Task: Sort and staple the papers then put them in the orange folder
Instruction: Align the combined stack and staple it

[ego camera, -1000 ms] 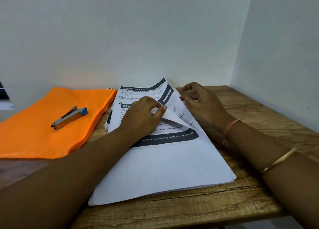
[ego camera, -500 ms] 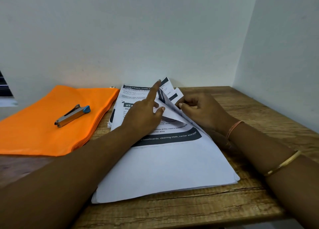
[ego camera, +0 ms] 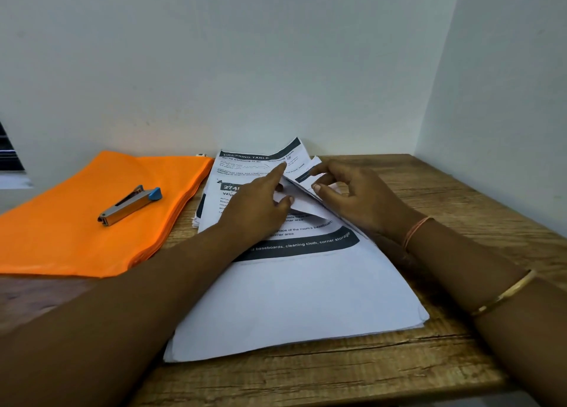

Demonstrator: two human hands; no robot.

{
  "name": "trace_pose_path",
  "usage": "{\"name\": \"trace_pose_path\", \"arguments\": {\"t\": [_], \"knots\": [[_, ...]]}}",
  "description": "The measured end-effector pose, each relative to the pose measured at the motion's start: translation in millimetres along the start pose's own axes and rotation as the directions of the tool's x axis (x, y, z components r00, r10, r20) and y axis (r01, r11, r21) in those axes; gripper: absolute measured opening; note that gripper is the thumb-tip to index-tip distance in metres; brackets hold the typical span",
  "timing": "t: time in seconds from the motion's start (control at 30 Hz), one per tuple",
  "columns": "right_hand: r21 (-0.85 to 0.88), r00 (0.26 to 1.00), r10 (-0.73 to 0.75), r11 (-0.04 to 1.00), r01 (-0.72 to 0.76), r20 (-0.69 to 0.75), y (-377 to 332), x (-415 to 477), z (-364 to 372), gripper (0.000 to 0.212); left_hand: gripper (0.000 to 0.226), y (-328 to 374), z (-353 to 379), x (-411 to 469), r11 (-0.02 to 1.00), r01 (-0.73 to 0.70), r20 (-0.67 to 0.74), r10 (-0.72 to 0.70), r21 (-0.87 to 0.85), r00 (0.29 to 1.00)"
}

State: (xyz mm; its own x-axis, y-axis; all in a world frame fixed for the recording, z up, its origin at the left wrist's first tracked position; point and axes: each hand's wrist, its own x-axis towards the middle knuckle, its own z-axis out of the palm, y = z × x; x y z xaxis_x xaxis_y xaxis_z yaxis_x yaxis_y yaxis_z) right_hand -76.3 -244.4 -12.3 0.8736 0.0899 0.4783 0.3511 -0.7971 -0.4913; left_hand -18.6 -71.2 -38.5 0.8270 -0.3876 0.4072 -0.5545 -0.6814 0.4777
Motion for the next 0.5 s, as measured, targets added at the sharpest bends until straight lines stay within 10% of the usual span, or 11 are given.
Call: {"name": "trace_pose_path", "arguments": {"t": [0.5], "knots": [[0.044, 0.998, 0.067, 0.997, -0.067, -0.013, -2.8, -0.1, 0.7, 0.033, 0.07, 2.2, -1.5, 0.5, 0.99, -0.018, 0.099, 0.003, 0.143, 0.995]]}}
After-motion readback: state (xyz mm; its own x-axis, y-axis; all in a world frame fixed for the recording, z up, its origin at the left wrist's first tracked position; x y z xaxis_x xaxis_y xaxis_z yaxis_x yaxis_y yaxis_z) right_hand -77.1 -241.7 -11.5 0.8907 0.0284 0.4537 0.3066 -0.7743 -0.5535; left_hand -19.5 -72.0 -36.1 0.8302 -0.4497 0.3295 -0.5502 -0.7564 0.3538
